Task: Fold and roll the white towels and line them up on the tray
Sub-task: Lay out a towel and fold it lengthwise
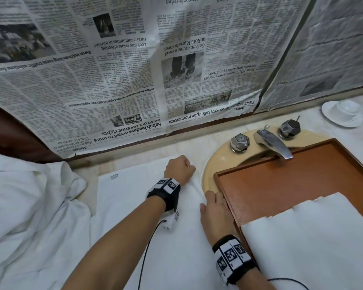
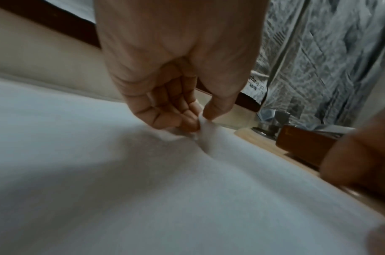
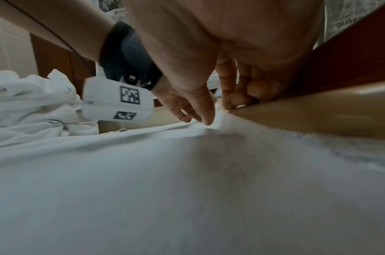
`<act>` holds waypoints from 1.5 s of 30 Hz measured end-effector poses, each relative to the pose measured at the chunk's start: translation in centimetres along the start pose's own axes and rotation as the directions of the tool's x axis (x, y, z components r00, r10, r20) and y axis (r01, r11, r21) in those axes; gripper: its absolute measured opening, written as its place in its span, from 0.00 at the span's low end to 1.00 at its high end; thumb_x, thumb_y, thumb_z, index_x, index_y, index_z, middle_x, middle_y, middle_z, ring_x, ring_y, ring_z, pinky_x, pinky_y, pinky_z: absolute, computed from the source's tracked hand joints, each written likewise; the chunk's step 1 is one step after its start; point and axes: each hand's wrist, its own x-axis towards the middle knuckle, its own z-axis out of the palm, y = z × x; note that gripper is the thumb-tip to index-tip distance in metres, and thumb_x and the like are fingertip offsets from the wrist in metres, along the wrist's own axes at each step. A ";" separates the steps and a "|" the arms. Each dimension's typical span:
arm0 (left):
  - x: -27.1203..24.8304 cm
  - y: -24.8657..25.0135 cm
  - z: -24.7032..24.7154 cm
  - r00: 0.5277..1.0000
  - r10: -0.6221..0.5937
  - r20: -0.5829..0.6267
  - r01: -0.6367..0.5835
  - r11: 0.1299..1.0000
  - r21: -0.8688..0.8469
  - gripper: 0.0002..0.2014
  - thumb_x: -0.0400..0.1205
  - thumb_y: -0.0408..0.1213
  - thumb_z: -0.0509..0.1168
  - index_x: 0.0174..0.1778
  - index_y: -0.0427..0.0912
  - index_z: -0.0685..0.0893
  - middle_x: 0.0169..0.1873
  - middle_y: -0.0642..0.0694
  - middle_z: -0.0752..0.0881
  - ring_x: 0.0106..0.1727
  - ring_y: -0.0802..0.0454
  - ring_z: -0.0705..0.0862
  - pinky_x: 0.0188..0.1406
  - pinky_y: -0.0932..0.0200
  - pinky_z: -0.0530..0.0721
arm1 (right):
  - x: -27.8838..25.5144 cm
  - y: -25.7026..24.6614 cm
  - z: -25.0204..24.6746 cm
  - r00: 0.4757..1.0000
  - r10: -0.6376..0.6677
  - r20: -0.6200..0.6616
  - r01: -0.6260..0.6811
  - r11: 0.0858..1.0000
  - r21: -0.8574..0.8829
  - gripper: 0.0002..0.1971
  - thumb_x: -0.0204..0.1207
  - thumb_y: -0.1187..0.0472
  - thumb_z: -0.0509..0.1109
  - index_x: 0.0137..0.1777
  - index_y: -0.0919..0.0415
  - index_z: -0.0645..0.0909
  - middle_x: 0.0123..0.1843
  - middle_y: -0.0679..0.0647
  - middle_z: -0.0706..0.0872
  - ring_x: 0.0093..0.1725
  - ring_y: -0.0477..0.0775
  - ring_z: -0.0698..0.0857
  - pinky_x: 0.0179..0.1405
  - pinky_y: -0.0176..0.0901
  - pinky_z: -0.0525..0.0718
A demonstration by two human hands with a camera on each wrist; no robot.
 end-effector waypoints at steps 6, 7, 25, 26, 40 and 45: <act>-2.0 -2.7 -1.6 0.982 0.173 -0.073 -0.187 0.931 -0.312 0.04 0.81 0.36 0.68 0.48 0.48 0.81 0.36 0.50 0.87 0.35 0.60 0.83 0.36 0.74 0.78 | 1.0 -0.5 -0.4 0.993 0.070 0.090 -0.069 0.997 -0.019 0.10 0.82 0.57 0.68 0.58 0.63 0.83 0.60 0.59 0.79 0.53 0.61 0.83 0.46 0.51 0.82; -2.1 -3.1 -1.7 0.981 0.184 -0.066 -0.195 0.923 -0.332 0.05 0.81 0.36 0.68 0.49 0.50 0.83 0.35 0.51 0.86 0.35 0.61 0.83 0.39 0.72 0.79 | 0.9 -0.5 -0.4 0.992 0.071 0.101 -0.070 0.997 -0.018 0.12 0.84 0.56 0.65 0.58 0.63 0.83 0.61 0.59 0.78 0.55 0.61 0.82 0.49 0.51 0.80; -5.0 -4.2 -4.2 0.996 0.084 0.012 -0.073 0.915 -0.397 0.02 0.74 0.41 0.76 0.38 0.50 0.90 0.32 0.48 0.91 0.38 0.54 0.89 0.43 0.57 0.88 | -3.6 -0.7 -1.9 0.992 0.107 0.069 -0.122 0.953 0.277 0.07 0.81 0.58 0.70 0.43 0.59 0.84 0.37 0.47 0.83 0.39 0.50 0.81 0.41 0.46 0.81; -5.2 -4.3 -4.5 0.997 0.078 0.012 -0.066 0.911 -0.407 0.03 0.73 0.40 0.77 0.37 0.49 0.89 0.32 0.46 0.91 0.38 0.53 0.89 0.45 0.55 0.89 | -3.7 -0.9 -2.0 0.993 0.104 0.063 -0.118 0.948 0.294 0.08 0.81 0.57 0.70 0.42 0.58 0.84 0.37 0.47 0.84 0.39 0.50 0.81 0.41 0.47 0.81; -7.9 -7.1 -12.8 0.993 -0.077 0.084 0.114 0.643 -0.758 0.10 0.79 0.28 0.72 0.48 0.44 0.78 0.40 0.44 0.87 0.39 0.50 0.88 0.38 0.56 0.84 | -5.2 -11.4 -7.8 0.979 -0.194 -0.065 0.204 0.944 0.258 0.10 0.79 0.60 0.72 0.37 0.60 0.80 0.31 0.51 0.83 0.30 0.54 0.80 0.32 0.48 0.78; -8.0 -14.7 -16.1 0.966 -0.256 -0.031 0.155 0.674 -0.723 0.05 0.79 0.32 0.71 0.45 0.46 0.82 0.38 0.47 0.86 0.40 0.50 0.85 0.38 0.56 0.82 | -4.6 -19.9 -4.6 0.929 -0.293 0.224 0.265 0.953 0.147 0.08 0.84 0.61 0.61 0.53 0.65 0.78 0.49 0.63 0.86 0.48 0.65 0.85 0.38 0.44 0.69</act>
